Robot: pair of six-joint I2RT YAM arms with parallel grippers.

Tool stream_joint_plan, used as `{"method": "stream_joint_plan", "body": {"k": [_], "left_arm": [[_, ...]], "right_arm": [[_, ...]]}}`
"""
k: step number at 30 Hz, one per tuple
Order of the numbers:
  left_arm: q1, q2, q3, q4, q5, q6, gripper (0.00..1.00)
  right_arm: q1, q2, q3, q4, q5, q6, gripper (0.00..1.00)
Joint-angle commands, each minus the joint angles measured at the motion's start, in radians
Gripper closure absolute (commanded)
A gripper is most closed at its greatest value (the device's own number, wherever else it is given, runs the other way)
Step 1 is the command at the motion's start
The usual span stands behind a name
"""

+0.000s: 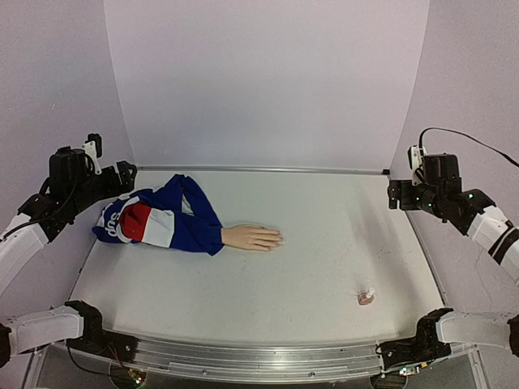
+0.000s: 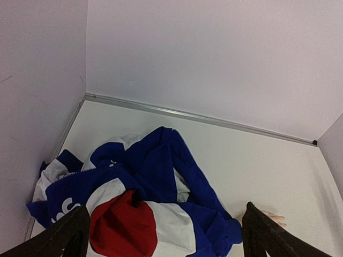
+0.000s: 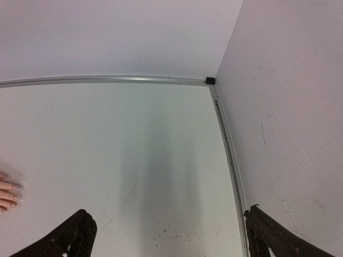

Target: Paint the nails

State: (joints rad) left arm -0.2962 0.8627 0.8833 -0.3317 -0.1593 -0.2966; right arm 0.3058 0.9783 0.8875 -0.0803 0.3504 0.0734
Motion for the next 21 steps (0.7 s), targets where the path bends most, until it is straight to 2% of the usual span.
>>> {"method": "stream_joint_plan", "body": {"k": [1, 7, 12, 15, 18, 21], "left_arm": [[0.045, -0.005, -0.024, 0.090, 0.065, -0.027, 0.01], [0.093, 0.049, 0.008, 0.094, 0.198, -0.040, 0.01], [0.102, 0.172, 0.131, 0.036, 0.340, -0.051, 0.01], [0.077, 0.248, 0.221, -0.006, 0.398, -0.033, 0.01], [0.025, 0.307, 0.298, -0.051, 0.394, 0.028, 0.01], [-0.011, 0.327, 0.328, -0.069, 0.418, 0.084, 0.01]], "right_arm": [[-0.080, 0.055, 0.080, -0.132, -0.086, 0.053, 0.02], [-0.158, 0.159, 0.145, -0.327, -0.202, 0.130, 0.02], [-0.169, 0.199, 0.164, -0.468, -0.319, 0.190, 0.02], [-0.138, 0.216, 0.168, -0.554, -0.362, 0.225, 0.02], [-0.081, 0.218, 0.166, -0.614, -0.395, 0.265, 0.02], [-0.023, 0.224, 0.159, -0.659, -0.419, 0.303, 0.02]]}}
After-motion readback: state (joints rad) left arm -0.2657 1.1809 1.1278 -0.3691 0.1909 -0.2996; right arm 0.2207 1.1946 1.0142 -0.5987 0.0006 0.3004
